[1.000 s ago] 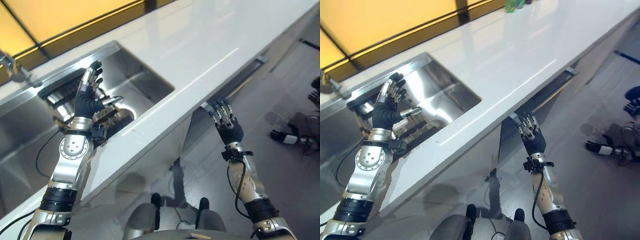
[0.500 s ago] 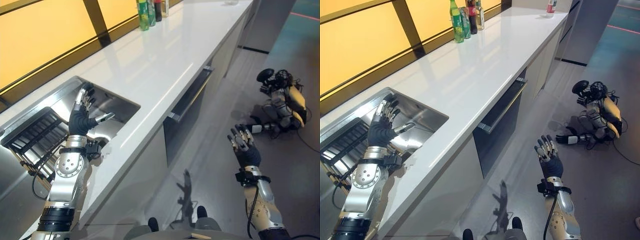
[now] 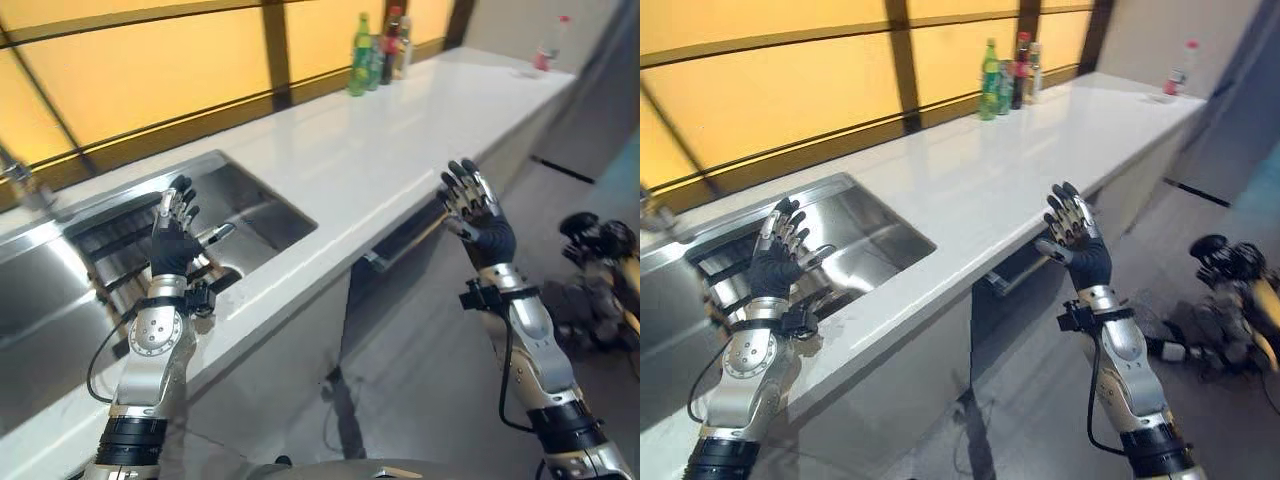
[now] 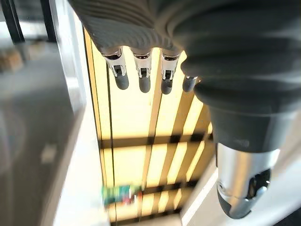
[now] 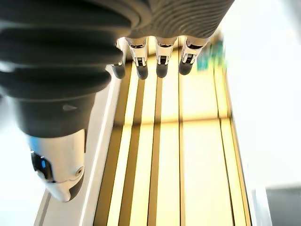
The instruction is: Pick up plates and place into dishwasher.
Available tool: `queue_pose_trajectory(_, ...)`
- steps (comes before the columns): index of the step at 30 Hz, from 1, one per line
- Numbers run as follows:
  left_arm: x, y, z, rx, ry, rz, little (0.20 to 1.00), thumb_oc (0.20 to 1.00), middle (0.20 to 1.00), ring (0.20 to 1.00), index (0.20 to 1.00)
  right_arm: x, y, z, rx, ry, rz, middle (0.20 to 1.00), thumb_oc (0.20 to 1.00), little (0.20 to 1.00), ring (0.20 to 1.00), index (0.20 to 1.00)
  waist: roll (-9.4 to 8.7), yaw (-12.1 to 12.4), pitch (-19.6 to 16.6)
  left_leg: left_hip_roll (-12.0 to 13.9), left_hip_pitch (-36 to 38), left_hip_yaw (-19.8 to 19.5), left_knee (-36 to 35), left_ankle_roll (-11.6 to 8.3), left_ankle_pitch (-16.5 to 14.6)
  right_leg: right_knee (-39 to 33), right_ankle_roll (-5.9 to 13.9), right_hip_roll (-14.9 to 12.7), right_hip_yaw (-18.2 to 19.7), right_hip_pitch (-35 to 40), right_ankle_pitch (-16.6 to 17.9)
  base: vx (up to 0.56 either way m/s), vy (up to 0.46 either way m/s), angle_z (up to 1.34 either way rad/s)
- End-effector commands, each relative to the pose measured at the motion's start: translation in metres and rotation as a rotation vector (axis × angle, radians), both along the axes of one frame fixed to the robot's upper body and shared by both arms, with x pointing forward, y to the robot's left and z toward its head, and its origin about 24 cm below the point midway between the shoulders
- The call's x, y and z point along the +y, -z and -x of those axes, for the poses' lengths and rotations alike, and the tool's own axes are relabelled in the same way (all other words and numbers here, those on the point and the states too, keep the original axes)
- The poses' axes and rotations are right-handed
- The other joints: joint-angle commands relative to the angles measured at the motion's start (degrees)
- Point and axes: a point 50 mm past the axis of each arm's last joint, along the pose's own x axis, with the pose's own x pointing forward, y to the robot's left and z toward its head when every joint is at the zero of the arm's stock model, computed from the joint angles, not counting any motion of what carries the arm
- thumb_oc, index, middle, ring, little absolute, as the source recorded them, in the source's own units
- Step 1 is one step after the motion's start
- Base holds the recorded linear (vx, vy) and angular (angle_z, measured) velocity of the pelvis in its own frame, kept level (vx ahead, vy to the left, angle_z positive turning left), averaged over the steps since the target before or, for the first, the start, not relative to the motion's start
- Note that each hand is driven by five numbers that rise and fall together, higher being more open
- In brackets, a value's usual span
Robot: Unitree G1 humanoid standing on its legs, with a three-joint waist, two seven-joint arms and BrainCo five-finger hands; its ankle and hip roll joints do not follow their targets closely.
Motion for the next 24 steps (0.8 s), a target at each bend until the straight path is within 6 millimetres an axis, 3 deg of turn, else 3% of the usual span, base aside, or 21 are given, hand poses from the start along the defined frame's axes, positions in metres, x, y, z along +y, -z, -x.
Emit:
queue_pose_trajectory(1, 0.007, -0.028, 0.003, -0.133, -0.055, -0.061, 1.000, 1.000, 1.000, 1.000, 1.000, 0.024, -0.044, -0.001, -0.189, -0.098, 0.035, 1.000, 1.000, 1.000, 1.000, 1.000, -2.11, 3.65, -0.38, 5.10, -5.46, -1.96, 3.11, -1.68, 3.48, 4.79, -1.08, -0.51, -0.81, -3.06, -1.57, -0.10, -0.203, 0.63)
queue_pose_trajectory(6, 0.012, -0.029, 0.007, -0.149, -0.050, -0.023, 1.000, 1.000, 1.000, 1.000, 1.000, 0.045, -0.045, -0.005, -0.209, -0.122, 0.053, 1.000, 1.000, 1.000, 1.000, 1.000, -1.58, 6.73, 1.01, 7.10, -9.42, -2.38, 2.46, -3.17, 9.61, 4.13, -1.95, 0.38, -5.79, -2.39, -2.44, -0.10, -0.114, 0.58)
queue_pose_trajectory(9, 0.003, -0.028, 0.000, -0.141, 0.000, -0.018, 1.000, 1.000, 1.000, 1.000, 1.000, 0.045, -0.042, -0.006, -0.202, -0.073, 0.100, 1.000, 1.000, 1.000, 1.000, 1.000, -0.89, 6.30, 1.31, 7.18, -12.04, 3.71, 7.44, -3.94, 11.84, 4.74, -2.28, -0.39, -10.66, -1.55, -2.86, -0.07, 0.046, 0.97)
queue_pose_trajectory(11, -0.003, -0.027, -0.006, -0.131, 0.037, 0.005, 1.000, 1.000, 1.000, 1.000, 1.000, 0.045, -0.040, -0.011, -0.179, -0.064, 0.099, 1.000, 1.000, 1.000, 1.000, 1.000, -1.00, 5.38, 1.40, 6.28, -12.45, 6.96, 14.15, -3.82, 10.39, 5.45, -2.67, -1.50, -12.15, -1.66, -2.80, -0.06, 0.081, 1.01)
queue_pose_trajectory(13, -0.003, -0.025, -0.008, -0.120, 0.044, 0.029, 1.000, 1.000, 1.000, 1.000, 1.000, 0.050, -0.035, -0.017, -0.153, -0.073, 0.093, 1.000, 1.000, 1.000, 1.000, 1.000, -1.09, 5.06, 1.43, 4.01, -11.40, 6.12, 17.72, -3.13, 8.27, 6.30, -2.80, -2.25, -11.59, -1.94, -2.58, 0.01, 0.118, 0.76)
queue_pose_trajectory(16, -0.003, -0.021, -0.007, -0.105, 0.045, 0.057, 1.000, 1.000, 1.000, 1.000, 1.000, 0.057, -0.022, -0.019, -0.110, -0.077, 0.083, 1.000, 1.000, 1.000, 1.000, 1.000, -0.09, 4.60, 0.20, 3.49, -5.16, 7.79, 10.04, -1.64, 4.35, 6.82, -1.98, -2.59, -11.58, -1.42, -2.63, 0.10, 0.181, 0.66)
queue_pose_trajectory(20, -0.012, -0.018, -0.009, -0.083, 0.072, 0.065, 1.000, 1.000, 1.000, 1.000, 1.000, 0.050, -0.015, -0.012, -0.074, -0.043, 0.062, 1.000, 1.000, 1.000, 1.000, 1.000, -0.14, 4.07, -1.57, 3.01, -1.11, 7.29, 2.94, -1.28, 1.97, 5.50, -0.20, -4.14, -11.32, 0.31, -1.79, 0.11, 0.138, 0.29)
queue_pose_trajectory(24, -0.013, -0.018, -0.008, -0.076, 0.101, 0.063, 1.000, 1.000, 1.000, 1.000, 1.000, 0.044, -0.013, -0.010, -0.066, -0.015, 0.032, 1.000, 1.000, 1.000, 1.000, 1.000, 0.19, 3.87, -2.19, 1.89, 0.38, 6.79, 0.54, -0.74, 1.22, 5.79, 0.97, -5.51, -11.45, 0.45, -1.72, 0.07, 0.116, 0.12)
